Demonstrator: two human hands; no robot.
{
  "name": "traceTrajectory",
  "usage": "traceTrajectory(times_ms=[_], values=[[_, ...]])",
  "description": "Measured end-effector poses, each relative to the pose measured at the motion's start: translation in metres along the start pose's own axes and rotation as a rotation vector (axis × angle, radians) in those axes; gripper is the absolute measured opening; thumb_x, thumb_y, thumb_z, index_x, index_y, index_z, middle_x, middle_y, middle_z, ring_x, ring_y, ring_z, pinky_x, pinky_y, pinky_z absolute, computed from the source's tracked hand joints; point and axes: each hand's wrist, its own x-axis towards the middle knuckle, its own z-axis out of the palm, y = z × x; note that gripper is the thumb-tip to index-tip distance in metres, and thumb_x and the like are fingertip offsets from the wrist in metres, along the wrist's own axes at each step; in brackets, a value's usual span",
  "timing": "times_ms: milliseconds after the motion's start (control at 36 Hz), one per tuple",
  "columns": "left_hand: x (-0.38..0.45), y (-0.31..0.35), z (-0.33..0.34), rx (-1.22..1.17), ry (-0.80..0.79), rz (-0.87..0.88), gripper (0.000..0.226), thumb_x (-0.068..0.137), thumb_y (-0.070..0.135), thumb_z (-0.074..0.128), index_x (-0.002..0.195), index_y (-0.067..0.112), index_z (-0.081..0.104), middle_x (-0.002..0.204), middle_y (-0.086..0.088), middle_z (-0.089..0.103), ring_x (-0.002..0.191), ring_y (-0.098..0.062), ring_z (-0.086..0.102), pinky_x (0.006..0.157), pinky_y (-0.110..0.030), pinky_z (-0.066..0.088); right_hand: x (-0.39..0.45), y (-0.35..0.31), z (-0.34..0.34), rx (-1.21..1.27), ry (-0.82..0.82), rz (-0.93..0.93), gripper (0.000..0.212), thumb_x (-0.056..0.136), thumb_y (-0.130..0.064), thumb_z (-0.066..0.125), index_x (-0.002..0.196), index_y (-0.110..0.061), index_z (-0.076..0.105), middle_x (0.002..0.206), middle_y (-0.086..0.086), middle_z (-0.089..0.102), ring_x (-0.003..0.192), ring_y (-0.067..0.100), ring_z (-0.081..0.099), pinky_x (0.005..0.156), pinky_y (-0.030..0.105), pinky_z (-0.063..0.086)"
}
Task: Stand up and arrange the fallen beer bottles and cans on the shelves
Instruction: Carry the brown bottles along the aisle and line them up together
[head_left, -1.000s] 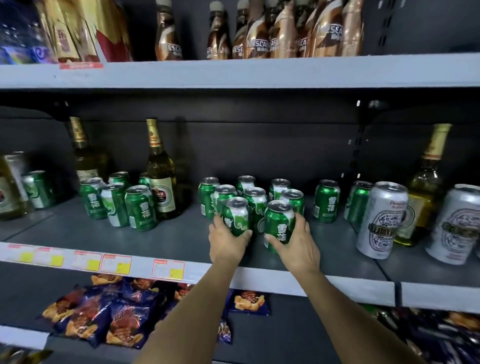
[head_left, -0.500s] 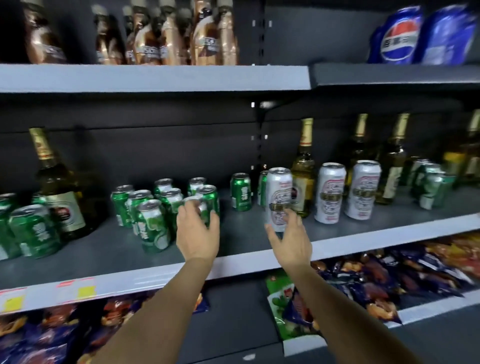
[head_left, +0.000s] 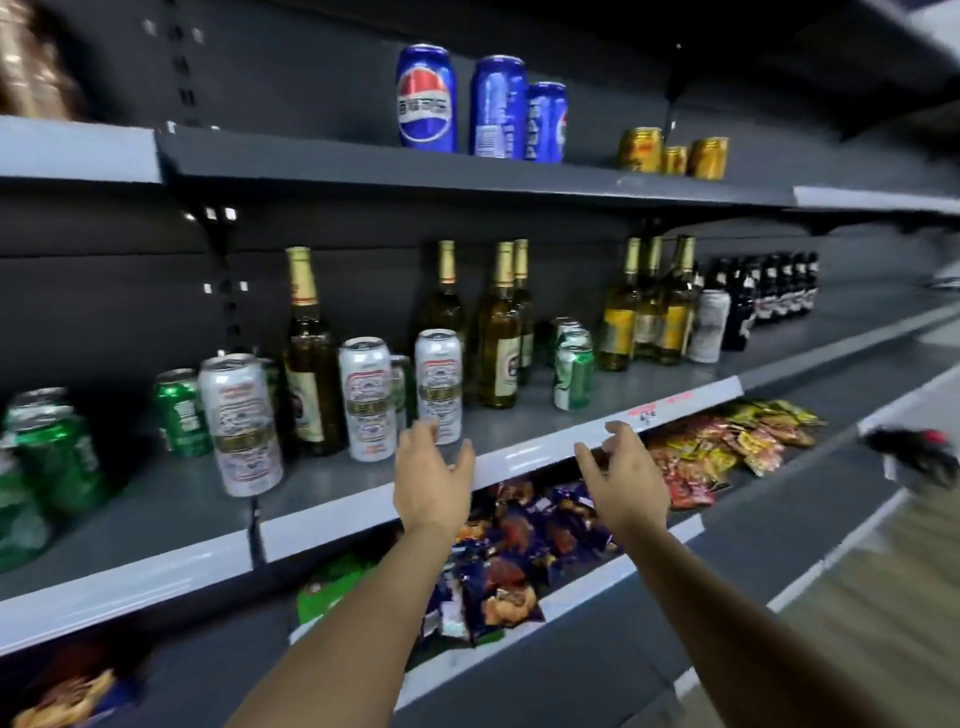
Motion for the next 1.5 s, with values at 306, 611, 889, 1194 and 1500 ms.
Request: traceTrajectory(times_ms=[306, 611, 889, 1194, 1500], values=[[0.005, 0.085, 0.147, 0.018, -0.193, 0.059, 0.050, 0.088, 0.038, 0.066, 0.131, 0.021, 0.045, 0.130, 0.002, 0.045, 0.120, -0.019, 0.046, 0.078, -0.036, 0.048, 0.078, 0.113, -0.030, -0.027, 0.023, 0.122, 0.044, 0.095, -0.044, 0.052, 0.128, -0.015, 0.047, 0.120, 0.003, 0.063, 0.108, 0.025, 0.058, 0.070, 0.029, 0.037], [0.072, 0.145, 0.284, -0.107, -0.222, 0.123, 0.053, 0.086, 0.035, 0.069, 0.131, 0.018, 0.047, 0.133, -0.003, 0.047, 0.122, -0.022, 0.047, 0.088, -0.035, 0.045, 0.208, 0.176, -0.027, -0.081, 0.041, 0.102, 0.041, 0.095, -0.042, 0.053, 0.124, -0.015, 0.045, 0.119, 0.005, 0.062, 0.107, 0.026, 0.060, 0.074, 0.033, 0.044], [0.150, 0.176, 0.384, -0.125, -0.237, 0.067, 0.078, 0.079, 0.038, 0.077, 0.142, 0.022, 0.033, 0.140, -0.004, 0.040, 0.129, -0.023, 0.042, 0.094, -0.040, 0.046, 0.344, 0.220, -0.017, -0.023, 0.037, 0.166, 0.046, 0.093, -0.038, 0.057, 0.127, -0.011, 0.042, 0.124, 0.013, 0.060, 0.111, 0.032, 0.057, 0.081, 0.035, 0.045], [0.210, 0.189, 0.471, -0.183, -0.153, -0.112, 0.108, 0.076, 0.035, 0.081, 0.155, 0.019, 0.008, 0.162, -0.008, 0.013, 0.148, -0.026, 0.014, 0.118, -0.044, 0.023, 0.459, 0.251, 0.015, 0.126, 0.008, 0.084, 0.066, 0.092, -0.038, 0.061, 0.141, -0.007, 0.031, 0.142, 0.014, 0.047, 0.129, 0.030, 0.046, 0.101, 0.039, 0.040], [0.244, 0.187, 0.516, -0.189, 0.016, -0.297, 0.108, 0.068, 0.038, 0.086, 0.151, 0.019, 0.019, 0.149, -0.008, 0.039, 0.137, -0.029, 0.037, 0.109, -0.047, 0.038, 0.509, 0.259, 0.058, 0.254, -0.008, 0.104, 0.087, 0.090, -0.034, 0.065, 0.152, -0.006, 0.012, 0.153, 0.013, 0.030, 0.137, 0.032, 0.035, 0.106, 0.041, 0.034]])
